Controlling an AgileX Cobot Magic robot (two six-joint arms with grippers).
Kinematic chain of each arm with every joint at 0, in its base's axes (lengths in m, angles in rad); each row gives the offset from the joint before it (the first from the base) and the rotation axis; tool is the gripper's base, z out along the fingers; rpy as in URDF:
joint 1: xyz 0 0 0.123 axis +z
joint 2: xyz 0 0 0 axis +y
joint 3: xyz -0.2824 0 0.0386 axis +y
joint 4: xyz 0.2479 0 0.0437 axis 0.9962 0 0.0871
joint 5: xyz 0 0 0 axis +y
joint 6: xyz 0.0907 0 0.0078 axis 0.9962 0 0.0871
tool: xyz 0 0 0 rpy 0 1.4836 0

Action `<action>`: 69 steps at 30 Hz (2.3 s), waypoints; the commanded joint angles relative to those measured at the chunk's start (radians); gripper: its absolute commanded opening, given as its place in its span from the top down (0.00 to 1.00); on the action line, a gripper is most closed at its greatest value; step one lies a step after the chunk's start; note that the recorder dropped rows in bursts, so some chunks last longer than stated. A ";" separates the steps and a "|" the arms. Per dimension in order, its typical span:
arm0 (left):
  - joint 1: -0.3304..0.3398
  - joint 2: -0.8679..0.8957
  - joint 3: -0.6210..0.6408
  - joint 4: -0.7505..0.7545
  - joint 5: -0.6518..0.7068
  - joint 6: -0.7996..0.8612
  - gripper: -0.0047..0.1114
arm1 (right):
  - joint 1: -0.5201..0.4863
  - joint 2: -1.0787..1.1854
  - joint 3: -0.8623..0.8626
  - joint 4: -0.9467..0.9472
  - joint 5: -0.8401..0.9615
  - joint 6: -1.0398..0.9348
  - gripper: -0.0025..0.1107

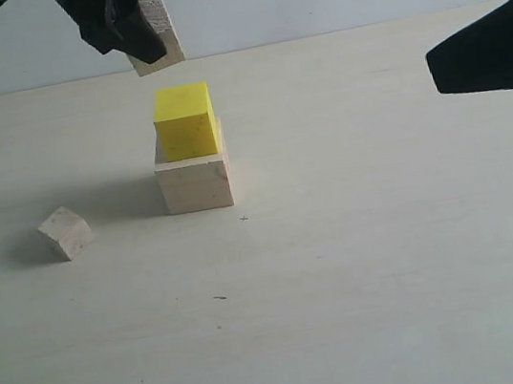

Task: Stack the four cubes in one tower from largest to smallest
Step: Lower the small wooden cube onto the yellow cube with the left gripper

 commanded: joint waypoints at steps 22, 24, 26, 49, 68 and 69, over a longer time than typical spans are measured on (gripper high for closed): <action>0.002 0.011 -0.008 -0.014 -0.003 -0.108 0.96 | -0.004 -0.009 0.004 0.001 0.000 0.006 0.98; 0.002 0.011 -0.008 -0.007 -0.003 -0.108 0.96 | -0.004 -0.009 0.004 0.001 0.000 0.006 0.98; 0.002 0.011 -0.008 0.006 -0.003 -0.093 0.96 | -0.004 -0.009 0.004 0.001 -0.002 0.006 0.98; -0.036 0.093 -0.008 0.018 -0.003 0.018 0.96 | -0.004 -0.009 0.004 0.025 -0.007 0.004 0.98; -0.036 0.095 -0.008 0.037 -0.003 0.067 0.96 | -0.004 -0.009 0.004 0.025 -0.001 0.004 0.98; -0.036 0.095 -0.008 0.037 -0.003 0.067 0.96 | -0.004 -0.009 0.004 0.025 -0.001 0.004 0.98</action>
